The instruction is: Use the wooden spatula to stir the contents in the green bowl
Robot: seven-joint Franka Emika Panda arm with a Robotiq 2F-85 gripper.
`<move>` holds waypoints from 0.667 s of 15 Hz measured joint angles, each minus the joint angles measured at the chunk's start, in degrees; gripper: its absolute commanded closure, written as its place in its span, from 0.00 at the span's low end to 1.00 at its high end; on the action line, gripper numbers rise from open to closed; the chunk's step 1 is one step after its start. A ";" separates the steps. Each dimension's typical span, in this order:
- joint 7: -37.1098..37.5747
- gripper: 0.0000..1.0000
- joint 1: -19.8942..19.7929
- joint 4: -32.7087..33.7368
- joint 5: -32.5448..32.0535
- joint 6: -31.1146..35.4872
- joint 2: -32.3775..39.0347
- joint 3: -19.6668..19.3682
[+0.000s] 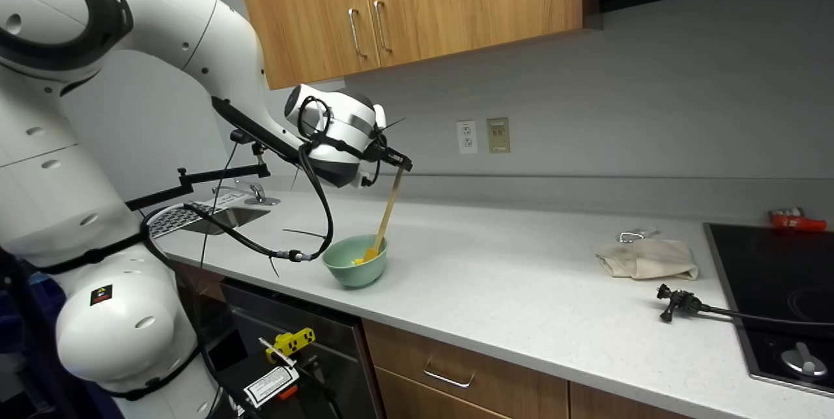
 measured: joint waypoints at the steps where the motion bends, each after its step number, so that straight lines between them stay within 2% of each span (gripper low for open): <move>1: 0.00 0.98 0.00 0.04 0.00 0.21 -0.05 0.00; 10: 0.20 0.98 -0.22 -0.51 -0.86 0.21 -0.67 -0.88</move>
